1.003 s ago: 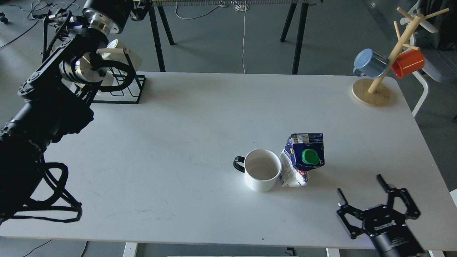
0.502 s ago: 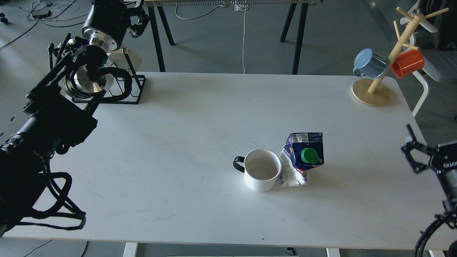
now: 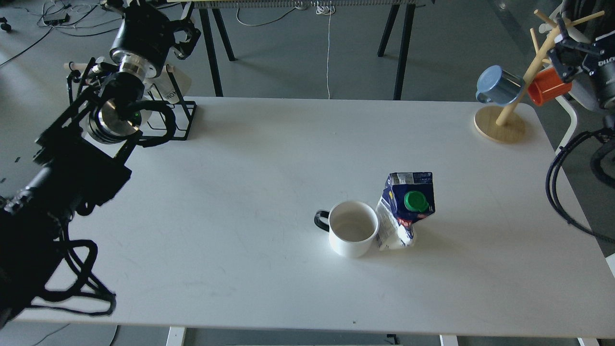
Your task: Place cup and milk with both arms
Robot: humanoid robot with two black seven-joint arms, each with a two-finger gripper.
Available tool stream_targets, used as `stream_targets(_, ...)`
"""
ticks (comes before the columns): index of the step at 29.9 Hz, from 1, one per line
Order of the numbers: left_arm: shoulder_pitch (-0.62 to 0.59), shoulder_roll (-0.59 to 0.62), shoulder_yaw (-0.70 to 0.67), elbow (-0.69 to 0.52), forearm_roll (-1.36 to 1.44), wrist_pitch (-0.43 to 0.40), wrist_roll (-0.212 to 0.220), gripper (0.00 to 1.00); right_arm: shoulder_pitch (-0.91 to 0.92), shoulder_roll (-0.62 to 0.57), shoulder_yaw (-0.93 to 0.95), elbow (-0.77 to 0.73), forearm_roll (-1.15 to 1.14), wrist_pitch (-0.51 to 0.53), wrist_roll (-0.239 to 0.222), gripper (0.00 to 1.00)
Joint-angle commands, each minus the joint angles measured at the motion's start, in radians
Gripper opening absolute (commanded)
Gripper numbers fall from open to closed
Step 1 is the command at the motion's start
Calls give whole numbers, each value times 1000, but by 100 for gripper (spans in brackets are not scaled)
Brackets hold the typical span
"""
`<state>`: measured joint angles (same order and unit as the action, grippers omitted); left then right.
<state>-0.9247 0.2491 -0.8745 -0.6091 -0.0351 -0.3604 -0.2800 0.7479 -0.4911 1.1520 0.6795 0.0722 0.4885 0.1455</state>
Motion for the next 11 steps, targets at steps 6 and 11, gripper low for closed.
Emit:
stream_targets(6, -2, -10, -4, -3, -25, -5, 1, 100, 179, 126, -86, -179, -11, 0, 0, 99)
stream_targets(11, 3, -5, -40, -8, -25, -6, 2, 100, 206, 126, -114, -172, -3, 0, 2, 99)
